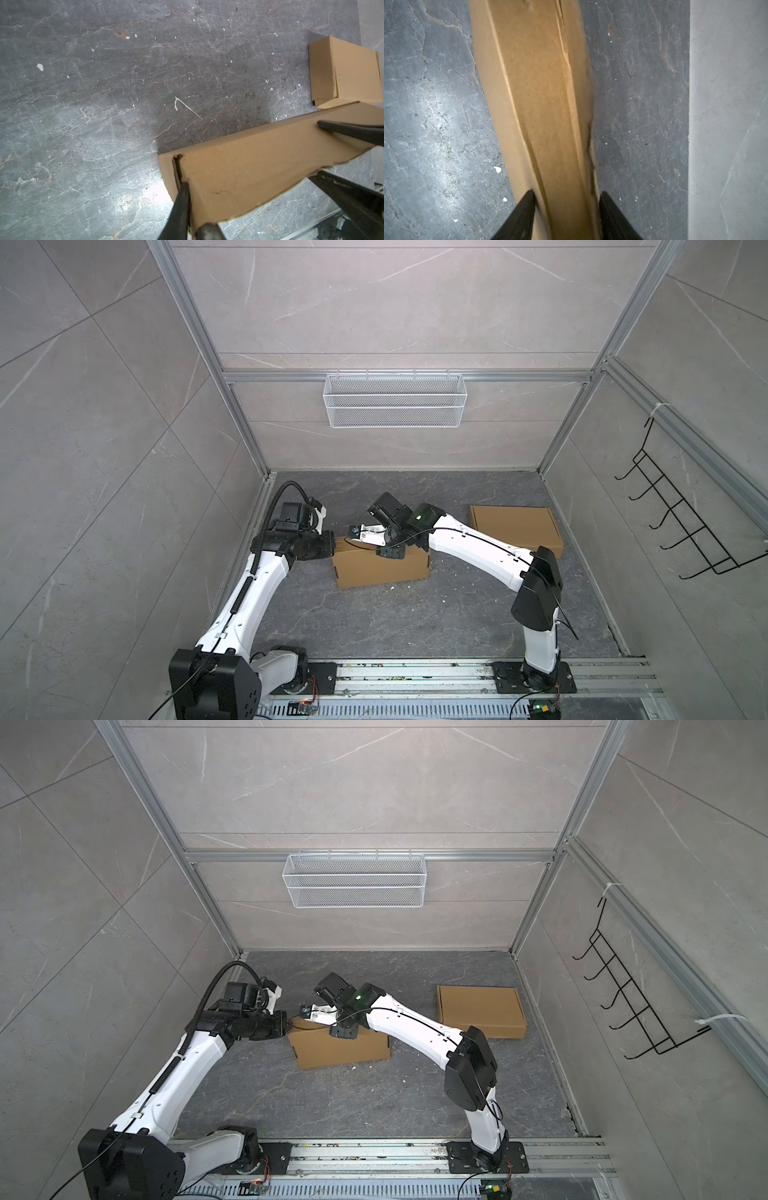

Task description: Fold the paper box

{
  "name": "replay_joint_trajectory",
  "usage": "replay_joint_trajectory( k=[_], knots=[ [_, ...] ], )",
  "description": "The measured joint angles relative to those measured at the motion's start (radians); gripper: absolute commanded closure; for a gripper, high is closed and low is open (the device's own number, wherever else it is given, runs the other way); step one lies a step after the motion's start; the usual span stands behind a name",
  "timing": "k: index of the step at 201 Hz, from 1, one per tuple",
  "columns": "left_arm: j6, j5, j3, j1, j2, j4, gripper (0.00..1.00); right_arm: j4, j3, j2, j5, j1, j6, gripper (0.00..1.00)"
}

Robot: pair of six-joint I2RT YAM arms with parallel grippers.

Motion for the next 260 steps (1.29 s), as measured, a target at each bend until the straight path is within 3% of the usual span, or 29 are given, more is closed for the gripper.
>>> replay_joint_trajectory(
  k=[84, 152, 199, 260],
  knots=[
    [0.002, 0.060, 0.004, -0.002, -0.061, -0.092, 0.62, 0.020, -0.016, -0.005, 0.012, 0.002, 0.002, 0.51],
    [0.023, 0.088, 0.070, -0.002, -0.089, -0.153, 0.57, 0.036, -0.020, -0.006, 0.023, 0.002, 0.007, 0.51],
    [0.000, 0.131, 0.106, 0.056, -0.089, -0.146, 0.53, 0.036, -0.020, -0.006, 0.023, 0.002, 0.008, 0.52],
    [-0.115, 0.183, 0.083, 0.086, -0.035, -0.023, 0.24, 0.049, -0.032, -0.010, 0.031, 0.002, 0.027, 0.53]
  ],
)
